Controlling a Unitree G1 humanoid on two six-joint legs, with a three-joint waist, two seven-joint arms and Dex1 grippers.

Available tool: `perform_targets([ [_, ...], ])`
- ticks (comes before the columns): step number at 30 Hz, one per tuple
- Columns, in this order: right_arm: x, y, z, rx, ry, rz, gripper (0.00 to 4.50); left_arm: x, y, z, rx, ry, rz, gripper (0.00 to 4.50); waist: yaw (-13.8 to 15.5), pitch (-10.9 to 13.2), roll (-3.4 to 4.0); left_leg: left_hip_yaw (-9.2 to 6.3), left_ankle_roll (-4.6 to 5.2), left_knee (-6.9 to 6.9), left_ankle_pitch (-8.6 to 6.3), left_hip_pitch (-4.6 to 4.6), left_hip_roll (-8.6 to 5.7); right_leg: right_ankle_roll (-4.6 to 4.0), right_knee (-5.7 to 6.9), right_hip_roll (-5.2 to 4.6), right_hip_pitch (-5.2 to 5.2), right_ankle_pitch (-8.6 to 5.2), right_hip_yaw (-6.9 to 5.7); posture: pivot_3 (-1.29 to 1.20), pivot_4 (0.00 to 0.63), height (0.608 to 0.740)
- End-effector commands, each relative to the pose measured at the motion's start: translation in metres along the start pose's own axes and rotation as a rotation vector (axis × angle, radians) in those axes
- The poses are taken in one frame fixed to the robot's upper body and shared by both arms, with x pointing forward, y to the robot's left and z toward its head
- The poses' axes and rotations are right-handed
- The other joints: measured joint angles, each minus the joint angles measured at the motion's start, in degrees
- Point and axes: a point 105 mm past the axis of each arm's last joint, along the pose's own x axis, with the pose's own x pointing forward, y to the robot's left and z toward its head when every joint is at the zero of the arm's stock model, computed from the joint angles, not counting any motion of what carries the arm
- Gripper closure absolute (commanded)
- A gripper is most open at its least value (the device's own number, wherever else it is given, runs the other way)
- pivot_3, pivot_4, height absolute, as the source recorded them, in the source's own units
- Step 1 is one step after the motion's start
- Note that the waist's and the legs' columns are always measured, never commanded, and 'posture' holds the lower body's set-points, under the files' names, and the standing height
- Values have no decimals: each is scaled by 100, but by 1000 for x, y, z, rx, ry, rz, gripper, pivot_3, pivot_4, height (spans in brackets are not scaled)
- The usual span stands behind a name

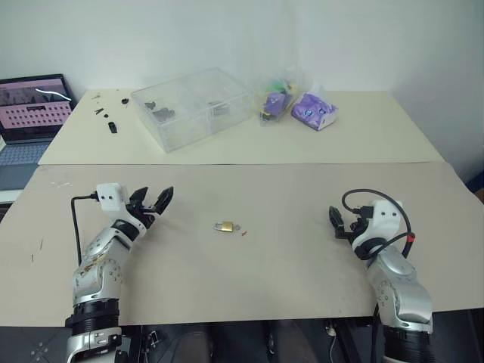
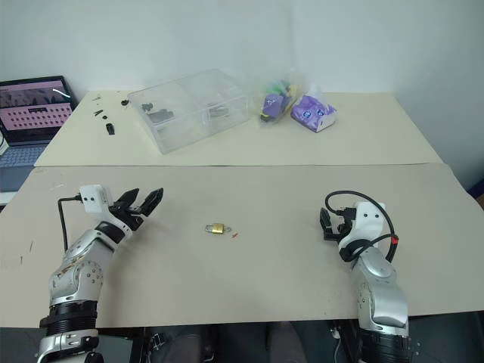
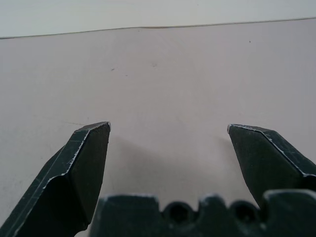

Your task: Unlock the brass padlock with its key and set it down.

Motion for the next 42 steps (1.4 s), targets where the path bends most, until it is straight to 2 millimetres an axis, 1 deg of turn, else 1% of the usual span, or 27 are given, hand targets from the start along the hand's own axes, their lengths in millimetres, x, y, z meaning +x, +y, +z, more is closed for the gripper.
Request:
perform_targets([
  [1, -3, -6, 14, -7, -68, -23, 45, 2, -5, 10, 65, -23, -28, 0, 0, 0, 0, 0, 0, 0, 0, 0, 0, 0, 0, 0, 0, 0, 0, 0, 150, 726],
  [3, -4, -9, 13, -21, -60, -40, 45, 5, -5, 4, 82, -5, -30, 0, 1, 0, 0, 0, 0, 0, 0, 0, 0, 0, 0, 0, 0, 0, 0, 0, 150, 726],
  [7, -4, -12, 12, -23, -57, -54, 45, 9, -6, 1, 92, 6, -63, 0, 4, 0, 0, 0, 0, 0, 0, 0, -1, 0, 0, 0, 0, 0, 0, 0, 150, 726],
  [10, -5, -10, 14, -44, -66, -40, 45, 3, -26, -1, 121, 37, -222, 0, 1, 0, 0, 0, 0, 0, 0, -2, 0, -1, 0, 0, -2, 0, -1, 0, 150, 726],
  [13, -2, 2, 23, -63, -69, 47, 45, -25, -68, -3, 116, 123, -522, 0, -43, 0, 0, 3, -12, -1, -8, -4, 3, -3, -4, 0, -5, -1, 1, 0, 150, 726],
  [15, -1, 16, 31, -106, -65, 169, 45, -47, -84, 0, 127, 191, -663, 0, -47, 1, -1, 11, -23, -7, -14, -4, 4, -7, -4, -4, -11, -2, 8, 0, 150, 726],
  [18, -3, 33, 49, -154, -62, 359, 45, -75, -91, 7, 128, 308, -802, 0, -50, 5, 1, 13, -26, -9, -16, -6, 10, -11, 2, -1, -23, -5, 9, 0, 150, 726],
  [20, -5, 42, 55, -190, -40, 491, 45, -86, -91, 10, 133, 373, -859, 0, -36, 7, 4, 11, -36, -10, -23, -3, 11, -12, 5, -1, -27, -7, 6, 0, 150, 726],
  [21, -10, 49, 56, -222, -19, 577, 45, -90, -88, 11, 146, 399, -875, 0, -29, 7, 5, 11, -38, -10, -24, -1, 11, -12, 4, -1, -28, -7, 5, 0, 150, 726],
  [23, -24, 66, 57, -270, 29, 775, 45, -94, -78, 7, 201, 473, -909, 0, 1, 8, 4, 8, -40, -10, -25, -1, 11, -12, -1, -2, -25, -9, -1, 0, 150, 726],
  [26, -38, 80, 57, -294, 67, 942, 45, -88, -69, 7, 240, 502, -931, 0, 38, 8, 3, 6, -40, -11, -25, -2, 11, -18, -4, -4, -26, -14, -5, 0, 150, 726],
  [29, -52, 103, 55, -328, 82, 1108, 45, -79, -68, 7, 251, 502, -949, 0, 107, 10, -1, 9, -40, -10, -24, -23, 9, -17, -6, -4, -44, -14, -5, 0, 150, 726],
  [31, -53, 112, 57, -328, 81, 1141, 45, -76, -70, 6, 263, 496, -967, 0, 111, 10, -1, 13, -36, -10, -22, -46, 9, -16, -1, -3, -73, -13, -2, 0, 150, 726],
  [32, -54, 115, 57, -322, 78, 1151, 45, -75, -70, 5, 266, 494, -973, 0, 116, 10, -1, 16, 2, -8, 1, -65, 9, -12, 3, -2, -90, -10, 0, 0, 150, 726],
  [35, -59, 122, 57, -312, 71, 1181, 45, -69, -73, 3, 288, 474, -986, 0, 147, 10, -2, 15, 6, -8, 3, -70, 10, -18, 5, 1, -93, -12, -2, 0, 150, 726],
  [38, -65, 124, 55, -302, 75, 1186, 45, -54, -72, 1, 347, 428, -975, 0, 197, 10, -4, 14, 6, -8, 3, -75, 7, -18, 4, 1, -92, -13, -3, 0, 150, 726],
  [42, -79, 124, 56, -260, 77, 1208, 45, -24, -68, -4, 460, 364, -966, 0, 292, 10, -6, 11, 6, 4, 3, -79, 5, -12, 5, 2, -89, -9, -3, 0, 150, 726],
])
